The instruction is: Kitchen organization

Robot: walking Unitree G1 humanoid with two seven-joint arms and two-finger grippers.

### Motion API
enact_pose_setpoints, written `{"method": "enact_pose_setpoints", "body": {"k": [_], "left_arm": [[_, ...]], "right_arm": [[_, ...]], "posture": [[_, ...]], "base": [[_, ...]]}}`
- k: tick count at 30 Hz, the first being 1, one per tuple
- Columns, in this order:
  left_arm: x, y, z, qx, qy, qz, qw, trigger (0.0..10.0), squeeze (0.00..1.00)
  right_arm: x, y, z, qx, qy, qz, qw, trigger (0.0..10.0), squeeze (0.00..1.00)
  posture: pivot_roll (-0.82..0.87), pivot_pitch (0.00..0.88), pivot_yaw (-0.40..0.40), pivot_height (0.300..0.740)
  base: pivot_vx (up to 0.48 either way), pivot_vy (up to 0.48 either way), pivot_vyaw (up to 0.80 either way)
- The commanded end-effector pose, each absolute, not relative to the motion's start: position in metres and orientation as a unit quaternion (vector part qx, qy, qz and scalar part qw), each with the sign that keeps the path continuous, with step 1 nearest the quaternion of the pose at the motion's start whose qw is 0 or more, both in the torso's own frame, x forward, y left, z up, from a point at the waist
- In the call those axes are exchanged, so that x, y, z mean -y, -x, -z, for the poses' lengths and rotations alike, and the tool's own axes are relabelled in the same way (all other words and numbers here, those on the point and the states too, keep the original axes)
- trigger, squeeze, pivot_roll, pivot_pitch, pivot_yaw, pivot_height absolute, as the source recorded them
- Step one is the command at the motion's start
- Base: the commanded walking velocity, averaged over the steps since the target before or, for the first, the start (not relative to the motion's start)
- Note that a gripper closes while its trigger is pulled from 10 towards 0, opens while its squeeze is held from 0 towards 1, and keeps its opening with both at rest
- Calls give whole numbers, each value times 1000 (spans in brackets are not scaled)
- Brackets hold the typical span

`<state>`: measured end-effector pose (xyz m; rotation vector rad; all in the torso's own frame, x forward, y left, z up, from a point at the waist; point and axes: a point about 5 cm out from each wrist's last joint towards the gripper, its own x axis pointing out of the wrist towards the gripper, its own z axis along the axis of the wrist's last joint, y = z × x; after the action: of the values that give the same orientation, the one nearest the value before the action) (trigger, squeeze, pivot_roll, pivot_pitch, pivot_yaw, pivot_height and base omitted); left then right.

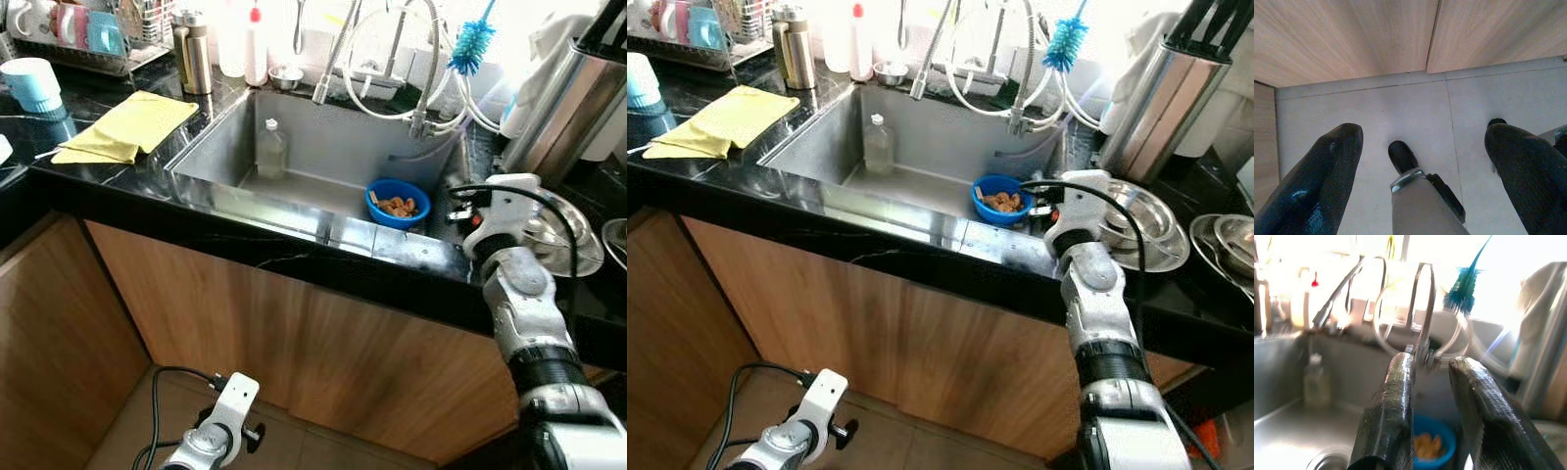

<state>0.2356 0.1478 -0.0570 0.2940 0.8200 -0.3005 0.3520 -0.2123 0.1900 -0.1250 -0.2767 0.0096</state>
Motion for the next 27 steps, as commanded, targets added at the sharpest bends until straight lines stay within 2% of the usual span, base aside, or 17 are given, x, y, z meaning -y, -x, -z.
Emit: {"method": "enact_pose_setpoints", "body": {"k": [1, 5, 10, 16, 17, 18, 19, 23, 24, 25, 26, 27], "left_arm": [[-145, -234, 58, -397, -137, 145, 896, 10000, 0], [-145, -234, 58, -398, -137, 146, 895, 10000, 0], [-144, -231, 60, -402, -139, 148, 893, 10000, 0], [-144, -228, 62, -405, -141, 150, 891, 10000, 0], [-144, -228, 62, -406, -141, 150, 890, 10000, 0], [-144, -227, 63, -406, -141, 150, 890, 10000, 0], [-144, -226, 63, -407, -141, 150, 890, 10000, 0], [-143, -226, 64, -409, -142, 152, 889, 10000, 0], [-142, -225, 64, -409, -142, 152, 888, 10000, 0], [-142, -225, 64, -410, -142, 152, 888, 10000, 0], [-142, -225, 64, -410, -142, 152, 888, 10000, 0], [-142, -226, 64, -410, -142, 152, 888, 10000, 0]], "right_arm": [[215, -344, -193, 151, 78, 14, 985, 10000, 0], [223, -328, -194, 166, 88, 43, 981, 10000, 0], [253, -297, -189, 160, 76, 148, 973, 10000, 0], [273, -276, -178, 141, 57, 196, 969, 10000, 0], [276, -274, -178, 141, 52, 204, 967, 10000, 761], [278, -272, -178, 141, 50, 210, 966, 10000, 761], [282, -266, -179, 139, 49, 217, 965, 10000, 1000], [284, -262, -181, 137, 58, 227, 963, 10000, 1000], [284, -260, -181, 133, 61, 231, 962, 10000, 388], [284, -259, -181, 132, 61, 231, 962, 10000, 388], [285, -258, -180, 131, 61, 233, 962, 10000, 0], [286, -258, -179, 129, 59, 236, 961, 10000, 0]], "posture": [[147, 55, -128, 740], [142, 53, -128, 740], [139, 46, -130, 740], [142, 42, -133, 740], [142, 42, -133, 740], [142, 42, -133, 740], [139, 41, -132, 740], [135, 48, -131, 740], [136, 50, -131, 740], [136, 50, -131, 740], [137, 52, -131, 740], [138, 54, -131, 740]], "base": [[0, 0, 0], [0, 0, 0], [0, 0, 0], [0, 0, 0], [0, 0, 0], [0, 0, 0], [0, 0, 0], [0, 0, 0], [0, 0, 0], [0, 0, 0], [0, 0, 0], [0, 0, 0]]}}
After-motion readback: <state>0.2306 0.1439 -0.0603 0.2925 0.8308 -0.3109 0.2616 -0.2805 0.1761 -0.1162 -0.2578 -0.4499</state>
